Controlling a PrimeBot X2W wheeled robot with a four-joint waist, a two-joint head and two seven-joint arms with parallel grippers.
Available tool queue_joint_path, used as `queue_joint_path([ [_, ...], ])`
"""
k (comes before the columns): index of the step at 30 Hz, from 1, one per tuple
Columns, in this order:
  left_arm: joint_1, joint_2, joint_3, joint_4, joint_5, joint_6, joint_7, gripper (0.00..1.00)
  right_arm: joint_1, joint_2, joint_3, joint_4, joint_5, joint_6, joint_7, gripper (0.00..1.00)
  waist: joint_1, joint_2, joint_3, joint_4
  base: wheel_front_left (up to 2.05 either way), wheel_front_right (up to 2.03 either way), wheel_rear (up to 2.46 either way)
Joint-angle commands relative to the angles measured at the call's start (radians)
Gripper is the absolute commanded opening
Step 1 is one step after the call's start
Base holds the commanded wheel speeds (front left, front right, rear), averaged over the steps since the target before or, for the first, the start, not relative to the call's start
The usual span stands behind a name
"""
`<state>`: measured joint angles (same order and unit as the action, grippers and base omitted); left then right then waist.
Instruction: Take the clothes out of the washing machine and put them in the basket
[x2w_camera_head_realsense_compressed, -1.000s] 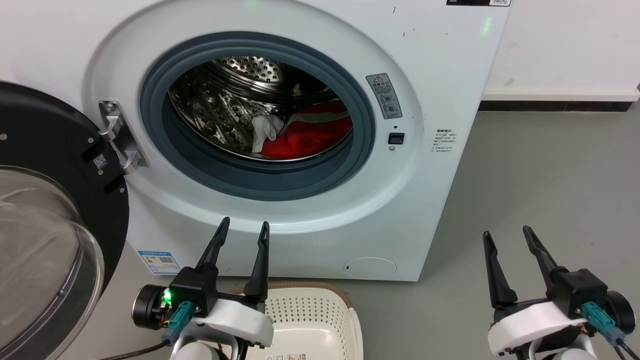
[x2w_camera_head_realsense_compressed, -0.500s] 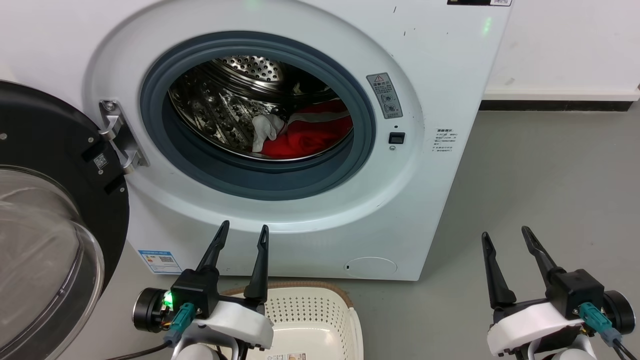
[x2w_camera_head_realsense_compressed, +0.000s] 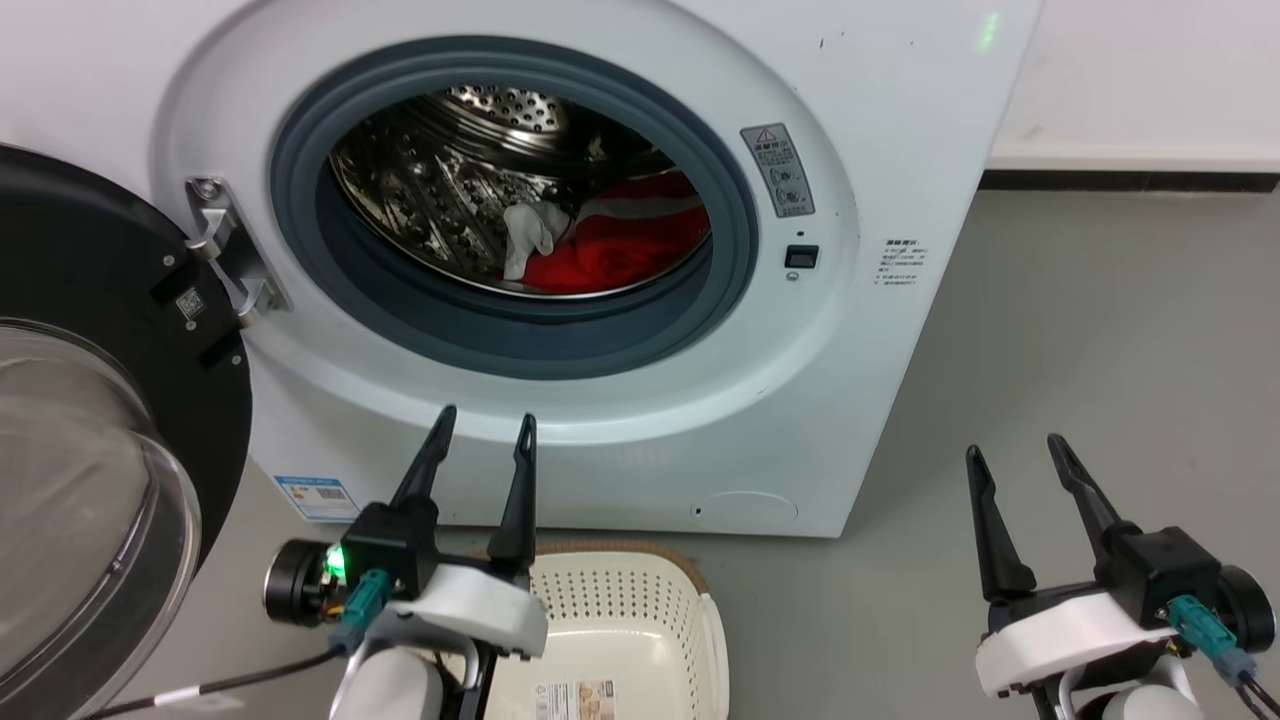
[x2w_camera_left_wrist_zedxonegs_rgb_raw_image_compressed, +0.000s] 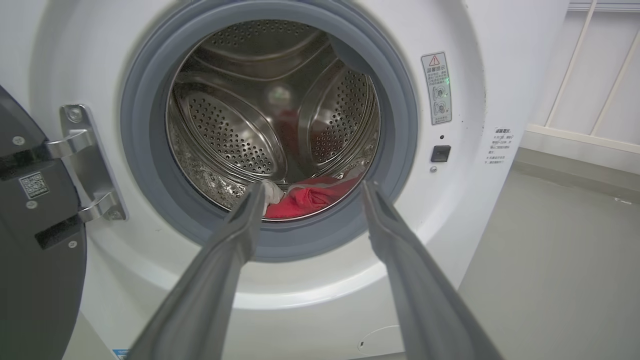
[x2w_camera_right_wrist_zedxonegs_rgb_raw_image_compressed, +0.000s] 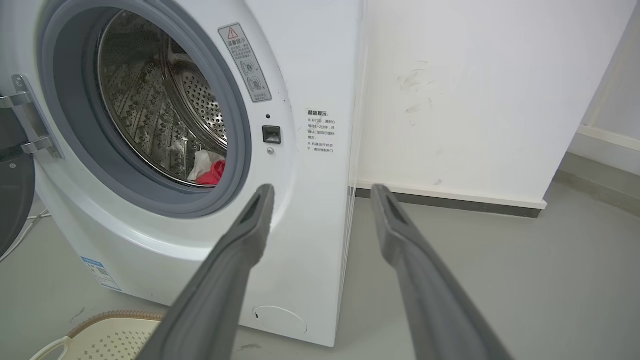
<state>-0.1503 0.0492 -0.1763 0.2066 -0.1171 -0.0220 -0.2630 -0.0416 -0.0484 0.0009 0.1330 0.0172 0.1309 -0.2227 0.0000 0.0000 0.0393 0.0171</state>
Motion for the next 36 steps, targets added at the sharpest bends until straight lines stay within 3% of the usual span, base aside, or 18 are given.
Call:
queue_joint_path([
  [1,-0.03,0.002,0.005,0.007,0.002,0.007,-0.003,1.0,-0.021,-0.003,0.003,-0.013,0.001,0.0,-0.005,1.0,0.0,0.0,0.03,-0.005,0.0,0.0,0.0],
  [10,-0.238,0.003,0.044,0.105,0.017,0.01,-0.003,1.0,-0.094,-0.003,0.021,-0.078,0.005,0.0,0.0,1.0,0.0,0.0,0.212,-0.057,0.0,0.0,0.0],
  [25,-0.644,0.062,0.1,0.424,0.013,-0.02,0.001,1.0,-0.198,-0.002,0.063,-0.101,0.021,0.0,-0.022,1.0,0.0,0.0,0.458,-0.165,0.0,0.0,0.0],
  [36,-0.97,0.142,0.097,0.676,0.004,-0.051,0.13,1.0,-0.241,-0.001,0.124,-0.067,0.041,0.0,-0.038,1.0,0.0,0.0,0.575,-0.226,0.0,0.0,0.0],
])
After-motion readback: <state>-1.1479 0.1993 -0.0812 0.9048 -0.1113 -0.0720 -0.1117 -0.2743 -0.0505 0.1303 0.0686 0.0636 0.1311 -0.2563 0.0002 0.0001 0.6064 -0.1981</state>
